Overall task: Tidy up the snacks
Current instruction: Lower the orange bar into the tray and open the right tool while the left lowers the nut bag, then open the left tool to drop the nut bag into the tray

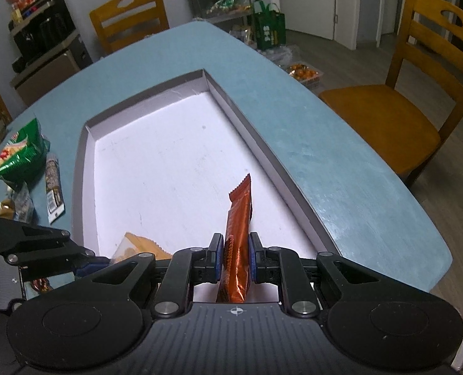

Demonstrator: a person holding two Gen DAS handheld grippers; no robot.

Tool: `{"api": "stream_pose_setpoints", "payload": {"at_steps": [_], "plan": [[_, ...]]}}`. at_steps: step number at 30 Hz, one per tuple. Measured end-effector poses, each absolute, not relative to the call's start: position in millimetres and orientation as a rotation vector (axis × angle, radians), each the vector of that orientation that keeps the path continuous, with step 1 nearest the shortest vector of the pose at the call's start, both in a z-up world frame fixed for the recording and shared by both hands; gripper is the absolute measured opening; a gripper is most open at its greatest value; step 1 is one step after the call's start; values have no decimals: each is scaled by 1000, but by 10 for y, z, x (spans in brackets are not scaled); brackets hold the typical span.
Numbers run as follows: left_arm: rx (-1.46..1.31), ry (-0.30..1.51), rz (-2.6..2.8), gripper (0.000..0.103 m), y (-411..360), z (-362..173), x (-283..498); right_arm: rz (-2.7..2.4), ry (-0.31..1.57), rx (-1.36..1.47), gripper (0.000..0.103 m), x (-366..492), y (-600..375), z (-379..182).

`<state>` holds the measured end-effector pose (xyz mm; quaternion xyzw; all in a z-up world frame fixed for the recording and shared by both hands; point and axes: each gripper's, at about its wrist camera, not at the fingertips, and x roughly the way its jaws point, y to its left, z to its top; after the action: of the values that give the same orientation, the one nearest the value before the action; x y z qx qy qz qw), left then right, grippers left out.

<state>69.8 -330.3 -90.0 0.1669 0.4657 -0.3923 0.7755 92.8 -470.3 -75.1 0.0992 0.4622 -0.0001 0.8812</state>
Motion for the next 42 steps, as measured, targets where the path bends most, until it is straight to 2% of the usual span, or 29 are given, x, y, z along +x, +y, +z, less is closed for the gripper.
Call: {"api": "stream_pose_setpoints", "payload": {"at_steps": [9,11,14,18,28,30,32,36,38,42], "plan": [[393,968,-857,35,-3292,-888,604,-10,969,195,21,910,-4677,-754],[395,966,-854,37,-3287,-885,599,-13,967,192,26,900,-4678,-747],[389,966,-849,53,-3261,-864,570,-20,955,190,37,883,-4680,-717],[377,932,-857,71,-3238,-814,542,-24,944,186,39,867,-4682,-686],[366,897,-857,71,-3187,-716,510,-26,929,178,43,849,-4657,-621],[363,896,-854,71,-3164,-701,500,-25,925,176,48,856,-4647,-608],[360,896,-849,71,-3150,-694,502,-28,920,174,59,856,-4633,-592],[349,896,-831,71,-3086,-663,499,-30,910,167,65,877,-4602,-572],[344,896,-823,71,-3052,-644,502,-29,906,164,73,894,-4581,-563],[333,891,-801,71,-2972,-593,501,-19,900,157,77,932,-4525,-546]]}}
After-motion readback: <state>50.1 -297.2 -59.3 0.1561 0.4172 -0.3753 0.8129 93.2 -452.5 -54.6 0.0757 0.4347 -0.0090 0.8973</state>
